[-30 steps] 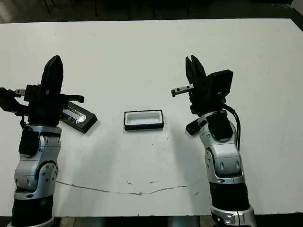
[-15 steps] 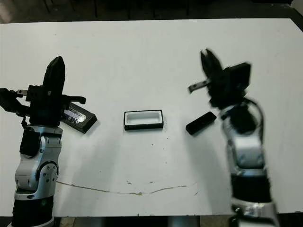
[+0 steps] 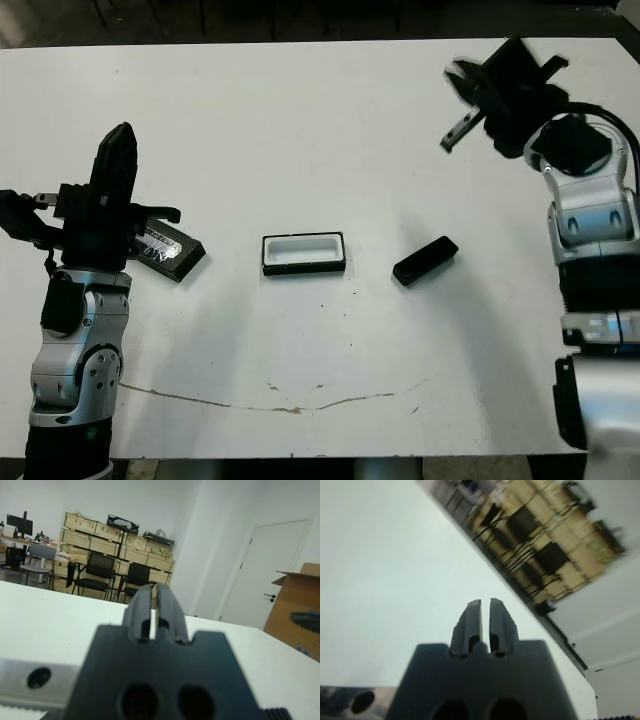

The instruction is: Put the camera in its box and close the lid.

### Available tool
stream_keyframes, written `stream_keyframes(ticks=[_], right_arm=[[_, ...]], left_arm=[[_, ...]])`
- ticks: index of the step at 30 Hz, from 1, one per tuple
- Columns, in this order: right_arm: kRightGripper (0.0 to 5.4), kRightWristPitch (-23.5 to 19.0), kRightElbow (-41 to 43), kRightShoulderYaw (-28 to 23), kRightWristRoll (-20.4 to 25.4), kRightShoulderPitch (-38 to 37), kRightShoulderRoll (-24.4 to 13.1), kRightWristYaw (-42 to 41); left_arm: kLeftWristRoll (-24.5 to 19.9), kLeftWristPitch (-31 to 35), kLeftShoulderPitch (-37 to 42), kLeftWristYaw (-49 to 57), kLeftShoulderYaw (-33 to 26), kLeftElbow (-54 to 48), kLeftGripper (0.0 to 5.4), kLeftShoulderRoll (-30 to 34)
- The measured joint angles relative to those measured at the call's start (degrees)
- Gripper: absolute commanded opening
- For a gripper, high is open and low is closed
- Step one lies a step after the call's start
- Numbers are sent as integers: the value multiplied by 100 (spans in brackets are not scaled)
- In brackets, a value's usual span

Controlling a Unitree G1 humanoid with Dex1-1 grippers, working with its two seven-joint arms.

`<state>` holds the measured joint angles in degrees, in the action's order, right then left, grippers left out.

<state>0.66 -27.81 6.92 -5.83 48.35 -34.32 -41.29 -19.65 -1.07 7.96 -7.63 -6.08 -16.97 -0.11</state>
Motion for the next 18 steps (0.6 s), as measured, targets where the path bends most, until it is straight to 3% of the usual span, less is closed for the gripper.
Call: stream_keyframes(ticks=[6, 10, 15, 18], right_arm=[[0, 263, -920, 768, -439, 629, -123, -1429], [0, 362, -1199, 1190, -882, 814, -123, -1783], [0, -158, -1437, 1453, -1161, 909, -50, -2172], [0, -227, -1513, 1541, -1235, 909, 20, -2288]], left_arm=[[23, -12, -15, 13, -1, 0, 2, -2], [52, -12, -21, 39, 1, -2, 2, -2], [56, -21, -25, 46, 0, -2, 2, -2], [59, -54, -25, 33, 4, 0, 2, -2]])
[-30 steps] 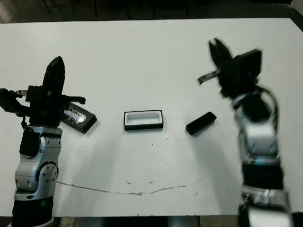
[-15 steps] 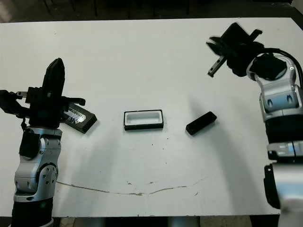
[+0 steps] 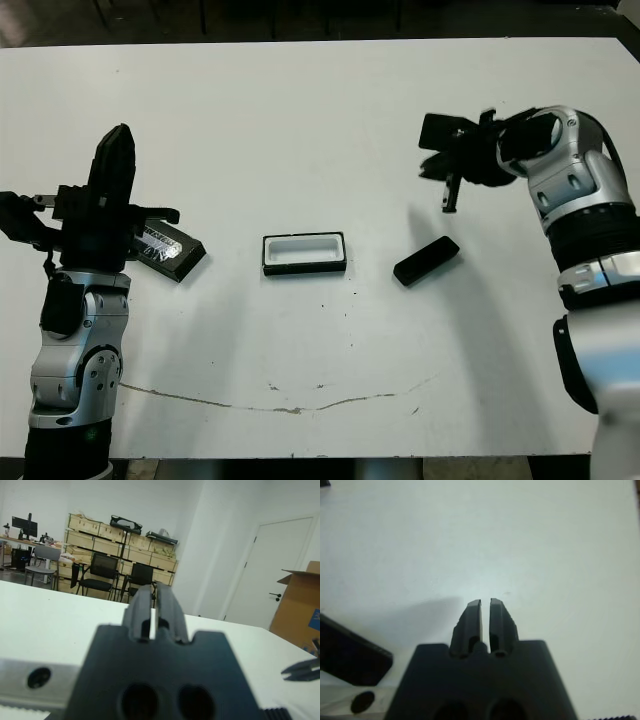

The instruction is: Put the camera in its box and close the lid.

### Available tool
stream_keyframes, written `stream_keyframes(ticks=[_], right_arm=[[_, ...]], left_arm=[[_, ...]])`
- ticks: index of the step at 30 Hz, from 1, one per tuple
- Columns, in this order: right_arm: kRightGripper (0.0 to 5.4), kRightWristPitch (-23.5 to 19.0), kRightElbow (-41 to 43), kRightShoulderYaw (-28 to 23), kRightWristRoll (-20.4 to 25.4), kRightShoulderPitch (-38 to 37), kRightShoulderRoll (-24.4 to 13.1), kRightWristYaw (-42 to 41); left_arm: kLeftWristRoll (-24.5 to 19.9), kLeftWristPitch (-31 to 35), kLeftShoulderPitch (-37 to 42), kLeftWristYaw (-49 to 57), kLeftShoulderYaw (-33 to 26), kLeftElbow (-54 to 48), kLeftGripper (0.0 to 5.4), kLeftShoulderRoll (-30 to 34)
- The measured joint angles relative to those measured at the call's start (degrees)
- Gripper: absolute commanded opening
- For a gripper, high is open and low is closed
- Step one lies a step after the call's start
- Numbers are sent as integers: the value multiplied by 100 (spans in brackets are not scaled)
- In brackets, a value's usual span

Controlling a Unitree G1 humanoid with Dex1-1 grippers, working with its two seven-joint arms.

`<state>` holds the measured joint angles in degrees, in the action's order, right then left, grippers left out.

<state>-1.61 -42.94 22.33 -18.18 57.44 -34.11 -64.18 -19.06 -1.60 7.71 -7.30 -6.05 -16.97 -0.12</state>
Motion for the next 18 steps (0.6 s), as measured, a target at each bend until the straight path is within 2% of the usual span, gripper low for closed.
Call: stream_keyframes(ticks=[8, 18], right_arm=[[0, 36, -253, 105, -49, -23, 64, -363], [0, 265, -25, 113, -39, -310, 16, -642]], left_arm=[[2, -17, -6, -9, 2, 1, 2, 0], [9, -23, -20, -9, 16, 2, 2, 0]])
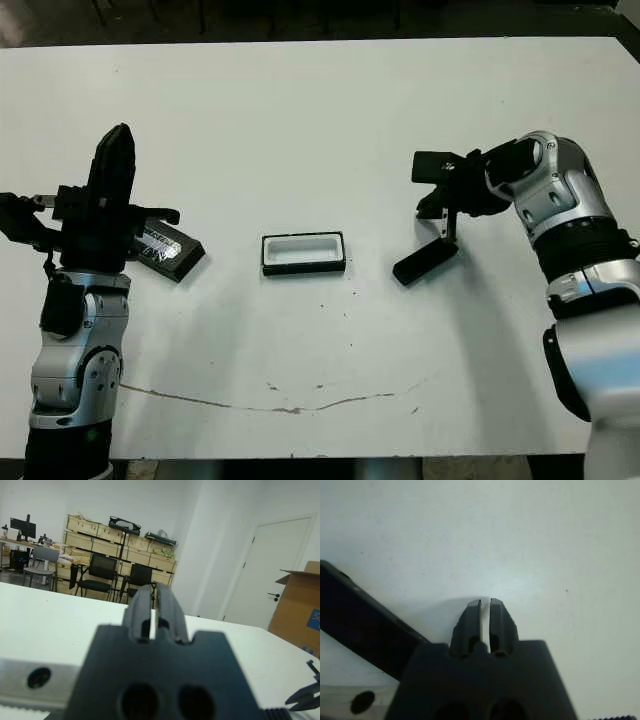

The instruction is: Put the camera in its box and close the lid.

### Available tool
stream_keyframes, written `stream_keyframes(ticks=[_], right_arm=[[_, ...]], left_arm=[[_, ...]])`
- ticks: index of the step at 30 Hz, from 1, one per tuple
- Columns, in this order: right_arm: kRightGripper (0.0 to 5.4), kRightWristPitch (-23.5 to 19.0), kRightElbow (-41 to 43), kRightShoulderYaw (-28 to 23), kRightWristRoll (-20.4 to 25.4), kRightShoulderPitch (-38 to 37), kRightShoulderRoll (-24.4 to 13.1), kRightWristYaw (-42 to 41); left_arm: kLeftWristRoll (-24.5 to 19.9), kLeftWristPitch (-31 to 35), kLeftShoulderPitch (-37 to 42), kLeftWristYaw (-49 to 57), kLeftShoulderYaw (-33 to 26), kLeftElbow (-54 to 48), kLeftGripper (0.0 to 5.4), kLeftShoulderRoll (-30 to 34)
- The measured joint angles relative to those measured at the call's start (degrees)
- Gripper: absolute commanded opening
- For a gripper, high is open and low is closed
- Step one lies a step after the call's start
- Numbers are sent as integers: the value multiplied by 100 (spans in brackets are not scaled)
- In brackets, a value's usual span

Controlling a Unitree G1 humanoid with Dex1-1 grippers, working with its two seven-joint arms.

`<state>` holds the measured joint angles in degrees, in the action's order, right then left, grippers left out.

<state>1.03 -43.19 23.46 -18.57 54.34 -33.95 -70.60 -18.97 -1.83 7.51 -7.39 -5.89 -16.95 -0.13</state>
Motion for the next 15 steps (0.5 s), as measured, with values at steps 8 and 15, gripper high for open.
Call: stream_keyframes(ticks=[8, 15], right_arm=[[0, -99, 344, -30, 66, -225, -139, -38], [0, -35, 592, -127, 279, -475, -340, -147]], left_arm=[[3, -56, -32, -19, 9, 3, 2, 0], [6, -57, -44, -20, -1, 2, 2, 9]])
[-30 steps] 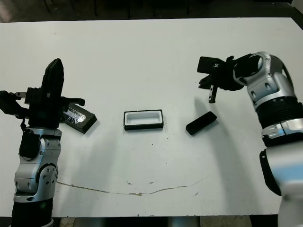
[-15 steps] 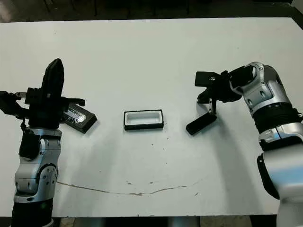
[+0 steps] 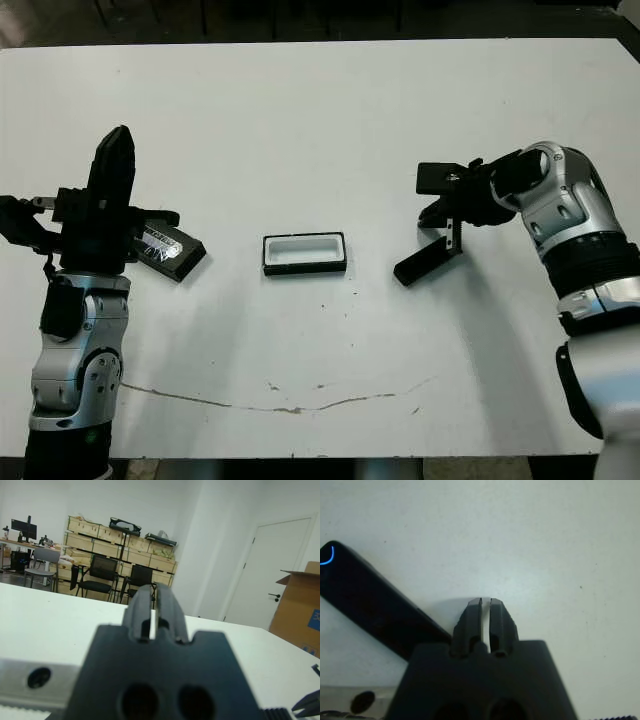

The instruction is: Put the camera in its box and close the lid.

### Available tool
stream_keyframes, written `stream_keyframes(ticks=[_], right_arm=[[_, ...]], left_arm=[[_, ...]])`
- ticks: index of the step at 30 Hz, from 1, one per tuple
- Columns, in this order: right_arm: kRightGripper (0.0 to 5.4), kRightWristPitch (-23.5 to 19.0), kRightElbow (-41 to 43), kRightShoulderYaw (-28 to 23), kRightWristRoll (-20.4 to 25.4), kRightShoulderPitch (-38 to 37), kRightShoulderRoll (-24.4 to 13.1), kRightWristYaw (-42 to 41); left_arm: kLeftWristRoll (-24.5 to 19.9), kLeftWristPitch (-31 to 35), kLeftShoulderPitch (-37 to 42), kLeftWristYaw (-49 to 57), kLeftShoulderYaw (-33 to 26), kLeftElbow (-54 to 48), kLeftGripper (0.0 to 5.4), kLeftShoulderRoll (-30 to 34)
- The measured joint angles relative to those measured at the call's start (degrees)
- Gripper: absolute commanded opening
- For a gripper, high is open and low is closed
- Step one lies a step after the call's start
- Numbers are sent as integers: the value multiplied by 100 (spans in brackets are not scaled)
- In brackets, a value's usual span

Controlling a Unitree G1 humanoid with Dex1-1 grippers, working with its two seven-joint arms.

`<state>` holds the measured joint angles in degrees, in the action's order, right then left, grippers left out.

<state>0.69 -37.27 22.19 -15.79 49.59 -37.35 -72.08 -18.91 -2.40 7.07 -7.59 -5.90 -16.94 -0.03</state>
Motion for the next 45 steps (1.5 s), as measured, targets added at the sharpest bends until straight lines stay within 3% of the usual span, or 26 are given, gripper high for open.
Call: stream_keyframes(ticks=[11, 26, 33, 39, 45], right_arm=[[0, -180, 894, -284, 383, -710, -600, -282], [0, -775, 2103, -506, 788, -1416, -914, -427], [0, -1146, 2796, -702, 1112, -1722, -1123, -563], [0, -1837, 3798, -748, 1081, -1868, -1552, -579], [0, -2089, 4047, -750, 1236, -1938, -1685, -713]], left_arm=[[26, 15, -10, -2, -74, -80, 2, 11], [-31, 110, -18, -3, -89, -125, 2, 18], [12, 82, -23, -8, -100, -124, 2, 31], [55, 51, -23, -20, -110, -121, 2, 47], [61, 50, -23, -20, -116, -122, 2, 48]])
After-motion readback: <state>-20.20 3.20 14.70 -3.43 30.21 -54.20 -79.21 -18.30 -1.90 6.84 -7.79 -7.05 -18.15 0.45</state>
